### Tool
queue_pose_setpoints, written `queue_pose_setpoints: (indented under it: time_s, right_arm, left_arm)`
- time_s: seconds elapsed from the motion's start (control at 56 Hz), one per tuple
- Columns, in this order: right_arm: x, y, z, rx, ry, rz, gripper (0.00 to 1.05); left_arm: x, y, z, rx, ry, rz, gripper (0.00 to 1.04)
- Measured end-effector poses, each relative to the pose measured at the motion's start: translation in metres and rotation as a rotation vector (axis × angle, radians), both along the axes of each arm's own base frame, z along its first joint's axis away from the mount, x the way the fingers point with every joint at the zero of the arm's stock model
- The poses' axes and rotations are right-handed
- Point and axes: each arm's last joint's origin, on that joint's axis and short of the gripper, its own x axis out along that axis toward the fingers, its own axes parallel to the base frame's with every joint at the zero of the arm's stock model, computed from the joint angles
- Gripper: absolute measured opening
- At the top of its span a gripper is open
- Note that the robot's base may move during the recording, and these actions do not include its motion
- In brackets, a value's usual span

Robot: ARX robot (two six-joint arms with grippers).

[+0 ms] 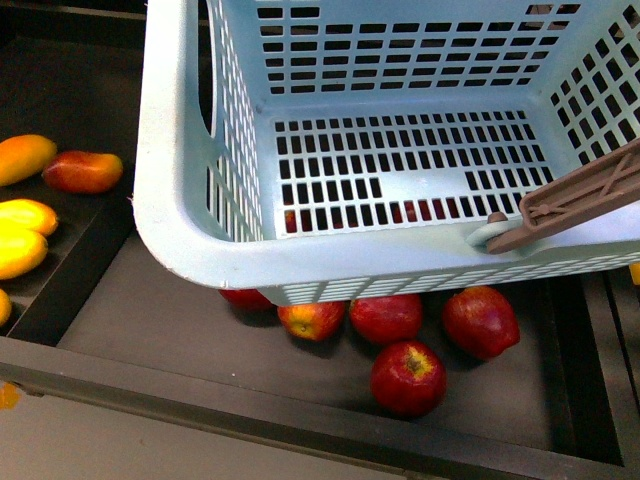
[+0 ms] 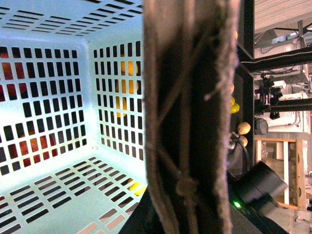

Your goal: Pick lemon and mango into basket

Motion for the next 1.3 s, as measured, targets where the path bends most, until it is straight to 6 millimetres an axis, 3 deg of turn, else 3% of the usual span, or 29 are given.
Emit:
queue_pose_setpoints:
  time_s: [0.268, 0.429, 0.464, 0.59, 0.75, 1.0, 1.09, 1.304]
  right_arm:
    - [-0.034, 0.026, 0.097, -0.078, -0.226, 0.157, 0.52]
    - [-0.042, 0.053, 0.128, -0.089, -0.319, 0.240, 0.52]
    - [-0.039, 0.067, 0.134, -0.121, -0.346, 0.285, 0.52]
    - [-0.024, 0.105, 0.133, -0.124, -0.364, 0.416, 0.52]
    - [-0.002, 0.143, 0.116, -0.109, -0.322, 0.512, 0.52]
    - [0.014, 0.168, 0.095, -0.099, -0.274, 0.575, 0.52]
    - [0.015, 0.170, 0.095, -0.103, -0.286, 0.552, 0.70]
    - [0.012, 0.155, 0.105, -0.121, -0.330, 0.427, 0.97]
  left_arm:
    - [0.000, 0.000, 0.000, -0.001, 0.001, -0.001, 0.05]
    - [0.000, 0.000, 0.000, -0.001, 0.001, -0.001, 0.05]
    - [0.000, 0.000, 0.000, -0.002, 0.001, -0.002, 0.05]
    - [0.000, 0.000, 0.000, -0.001, 0.001, -0.001, 0.05]
    - [0.000, 0.000, 0.000, -0.001, 0.000, -0.001, 0.05]
    - [0.000, 0.000, 0.000, -0.001, 0.001, -0.001, 0.05]
    - [0.000, 0.000, 0.000, -0.001, 0.001, -0.001, 0.05]
    - [0.000, 0.000, 0.000, 0.000, -0.001, -0.002, 0.05]
